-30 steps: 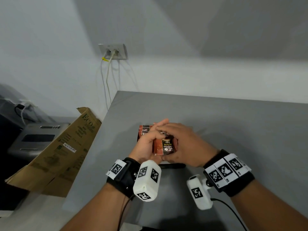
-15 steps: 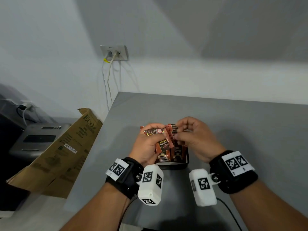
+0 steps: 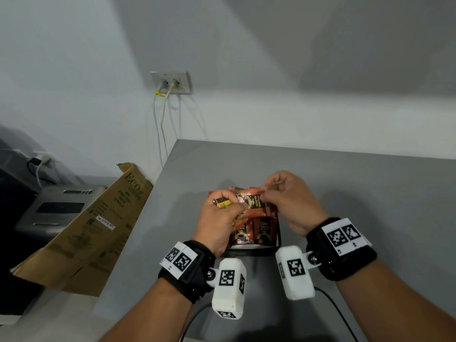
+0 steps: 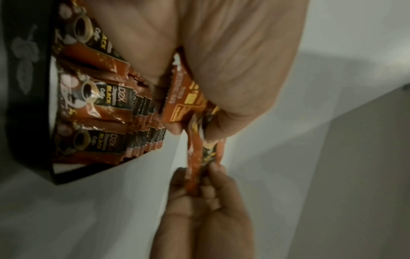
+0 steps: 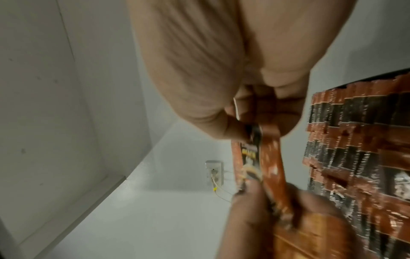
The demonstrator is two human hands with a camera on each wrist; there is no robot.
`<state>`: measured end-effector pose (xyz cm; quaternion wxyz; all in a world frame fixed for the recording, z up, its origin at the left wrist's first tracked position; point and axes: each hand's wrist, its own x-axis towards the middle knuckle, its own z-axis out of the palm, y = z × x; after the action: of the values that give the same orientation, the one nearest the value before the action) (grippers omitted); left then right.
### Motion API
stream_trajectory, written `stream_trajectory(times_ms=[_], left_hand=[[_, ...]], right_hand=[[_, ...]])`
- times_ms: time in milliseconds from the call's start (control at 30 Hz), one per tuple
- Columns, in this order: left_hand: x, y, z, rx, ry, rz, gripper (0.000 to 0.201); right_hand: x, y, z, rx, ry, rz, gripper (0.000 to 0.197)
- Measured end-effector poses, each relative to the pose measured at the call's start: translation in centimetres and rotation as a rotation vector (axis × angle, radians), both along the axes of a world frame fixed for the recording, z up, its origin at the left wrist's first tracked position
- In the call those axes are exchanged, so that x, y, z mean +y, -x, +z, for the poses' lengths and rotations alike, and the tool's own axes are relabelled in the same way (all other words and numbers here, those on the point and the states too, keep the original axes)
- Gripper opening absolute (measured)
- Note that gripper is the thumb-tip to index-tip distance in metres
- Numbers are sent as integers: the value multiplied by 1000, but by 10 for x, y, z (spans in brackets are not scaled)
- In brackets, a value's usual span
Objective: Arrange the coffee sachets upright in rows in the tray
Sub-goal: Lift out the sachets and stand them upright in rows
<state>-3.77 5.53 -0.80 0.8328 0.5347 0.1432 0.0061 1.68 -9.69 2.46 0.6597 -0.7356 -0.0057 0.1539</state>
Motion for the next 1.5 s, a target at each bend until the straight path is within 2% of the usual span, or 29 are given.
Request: stream_trajectory(times_ms=[67,133,233,300,400,500,567,633,733,833,900,967,1033,1067,1133,1167,1200,1267,1333,1433,1500], left_hand=[[-2,1,-4,36,-30,-3,36],[-4,1,-7,67,18,9,41],[-7,-2,-4,50,79,70,45],[-9,-3,-1,23,121,100,45],[-7,-4,2,58,244,76,36],[3,-2,3,91,361,10,36],[8,-2,3,84,345,-1,30],[7,-3,0,72,248,6,28],[1,-3,-6,18,92,-2,29],[-6,-4,-7,-9,46,-18,23],[-5,-6,-2,58,28,-3,14],[3,-9,-1,221,-16,-15,35],[11,-10,1,338,23,-86,45],[13,-10,1,345,26,-110,42],[11,-12,1,274,-43,-77,14],[10,-13,0,217,-80,-15,6],[10,-13,-1,180,-121,52,22],[9,-12,2,107,-166,111,35],[5,-11,2,50,-188,83,34],[-4,-8,5,23,-149,45,28],[-5,-8,5,58,46,37,21]], right_hand=[[5,-6,0,-68,1,-88,23],[10,-9,-1,-101,-44,-117,22],[12,0,-2,-22,-162,-84,18],[16,10,-4,-17,-168,-34,10],[16,12,-10,-105,-72,-142,13],[4,6,-8,-42,-149,-209,7],[-5,9,-5,92,-242,-128,5],[-7,17,-4,207,-269,-45,6],[-5,26,-10,233,-314,13,10],[0,27,-17,92,-199,-11,6],[-3,23,-17,-76,-63,-84,6],[-11,19,-13,-276,51,-115,11],[-18,19,-8,-515,252,11,11],[-19,21,-7,-614,353,128,10],[-19,28,-13,-680,419,320,12],[-18,30,-18,-655,397,336,15],[-17,32,-18,-581,327,301,17],[-14,29,-14,-274,53,140,20],[-7,24,-14,-18,-89,24,14],[4,21,-15,26,-97,-53,8],[5,19,-14,29,-144,-142,11]])
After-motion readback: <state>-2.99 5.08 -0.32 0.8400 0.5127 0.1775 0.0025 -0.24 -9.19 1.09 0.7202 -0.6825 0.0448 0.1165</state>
